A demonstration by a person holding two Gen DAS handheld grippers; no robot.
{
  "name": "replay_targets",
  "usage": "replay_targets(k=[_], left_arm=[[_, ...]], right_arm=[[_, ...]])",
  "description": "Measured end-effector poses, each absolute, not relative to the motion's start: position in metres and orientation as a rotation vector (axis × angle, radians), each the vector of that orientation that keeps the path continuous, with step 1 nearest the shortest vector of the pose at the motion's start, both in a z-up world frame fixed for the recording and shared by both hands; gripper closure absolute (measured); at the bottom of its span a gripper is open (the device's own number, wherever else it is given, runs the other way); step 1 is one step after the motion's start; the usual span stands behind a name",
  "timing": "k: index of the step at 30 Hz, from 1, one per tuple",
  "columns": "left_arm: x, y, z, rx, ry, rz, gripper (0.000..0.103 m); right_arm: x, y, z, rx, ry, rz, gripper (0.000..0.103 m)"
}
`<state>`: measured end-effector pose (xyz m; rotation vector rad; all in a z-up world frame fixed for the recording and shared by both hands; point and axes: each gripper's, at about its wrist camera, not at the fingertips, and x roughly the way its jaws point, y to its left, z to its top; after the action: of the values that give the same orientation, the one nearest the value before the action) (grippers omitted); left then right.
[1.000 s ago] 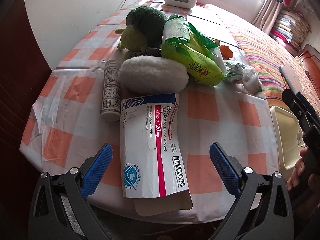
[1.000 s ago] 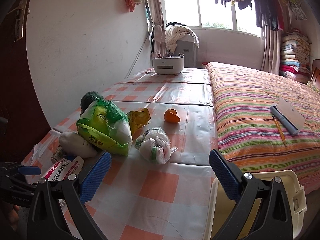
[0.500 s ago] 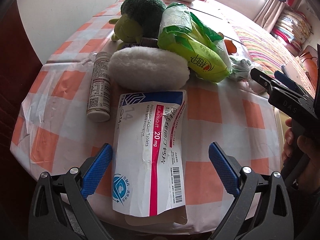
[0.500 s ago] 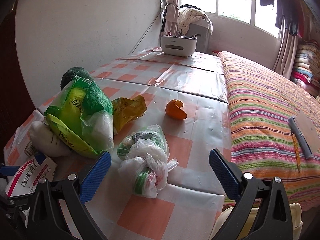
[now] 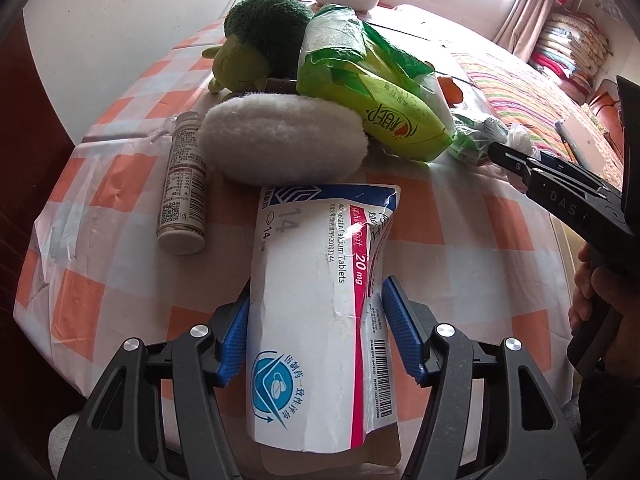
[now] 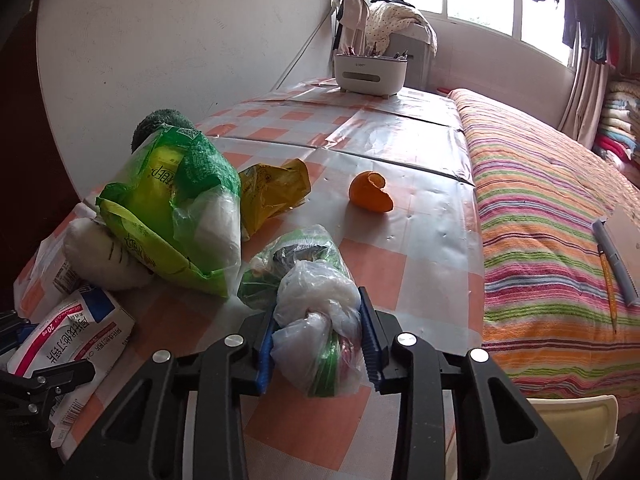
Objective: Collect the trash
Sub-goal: 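Carry the medicine box with the left tool while the right tool drops the plastic bag into the bin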
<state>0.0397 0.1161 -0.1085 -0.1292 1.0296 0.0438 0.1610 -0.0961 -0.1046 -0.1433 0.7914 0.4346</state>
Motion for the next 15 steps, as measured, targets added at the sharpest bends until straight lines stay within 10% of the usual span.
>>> replay_targets(k=[15], left_arm=[[0.027,0.086,-0.087,-0.077,0.905,-0.018,0.053]], right_arm=[[0.115,-0.142,-0.069,-0.043,0.655,0.378,0.069]])
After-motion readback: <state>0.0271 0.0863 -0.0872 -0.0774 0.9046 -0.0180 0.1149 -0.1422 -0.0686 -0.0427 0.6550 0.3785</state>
